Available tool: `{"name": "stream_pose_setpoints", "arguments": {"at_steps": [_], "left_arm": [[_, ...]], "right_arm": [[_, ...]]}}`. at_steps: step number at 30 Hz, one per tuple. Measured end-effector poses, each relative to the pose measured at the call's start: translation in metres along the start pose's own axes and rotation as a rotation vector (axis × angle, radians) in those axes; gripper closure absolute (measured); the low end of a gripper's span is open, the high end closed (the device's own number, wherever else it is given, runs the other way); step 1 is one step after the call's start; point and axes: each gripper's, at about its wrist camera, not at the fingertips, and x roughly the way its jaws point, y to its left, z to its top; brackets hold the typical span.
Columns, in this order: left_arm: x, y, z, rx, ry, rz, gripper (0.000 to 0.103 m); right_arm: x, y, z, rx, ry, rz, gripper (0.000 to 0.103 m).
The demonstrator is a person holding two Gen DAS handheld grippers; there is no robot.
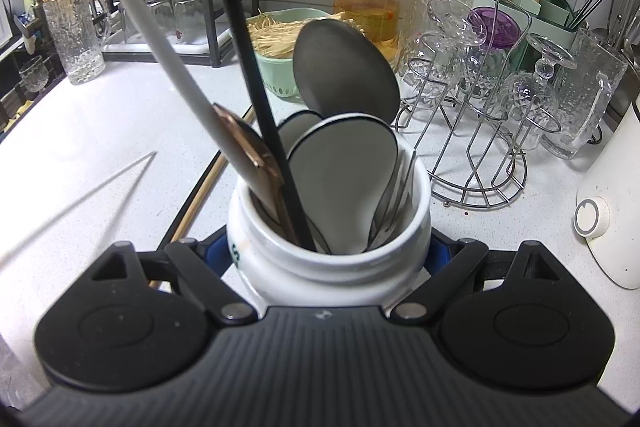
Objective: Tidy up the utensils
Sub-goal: 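Lift the white chopstick off the counter with the left tool, then carry the white chopstick with the left tool toward the mug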
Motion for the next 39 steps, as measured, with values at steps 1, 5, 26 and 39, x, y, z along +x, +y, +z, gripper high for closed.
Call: {"name": "stream_pose_setpoints", "arguments": {"at_steps": [1, 5, 26, 39], "left_arm": [[-0.005, -0.003, 0.008, 0.010, -0.022, 0.002, 0.095], [-0.024, -0.012, 0.031, 0.053, -0.100, 0.004, 0.095], [-0.063, -0.034, 0.087, 0.131, -0.290, -0.001, 0.095], [-0.072, -0.066, 0.136, 0.361, -0.243, -0.046, 0.095]], "right_arm": [[0.000, 0.000, 0.000, 0.001, -0.002, -0.002, 0.011], [-0.001, 0.001, -0.001, 0.007, -0.006, -0.008, 0.011], [-0.002, 0.004, -0.004, 0.038, -0.029, -0.045, 0.011], [-0.001, 0.002, -0.003, 0.020, -0.025, -0.027, 0.011]]}}
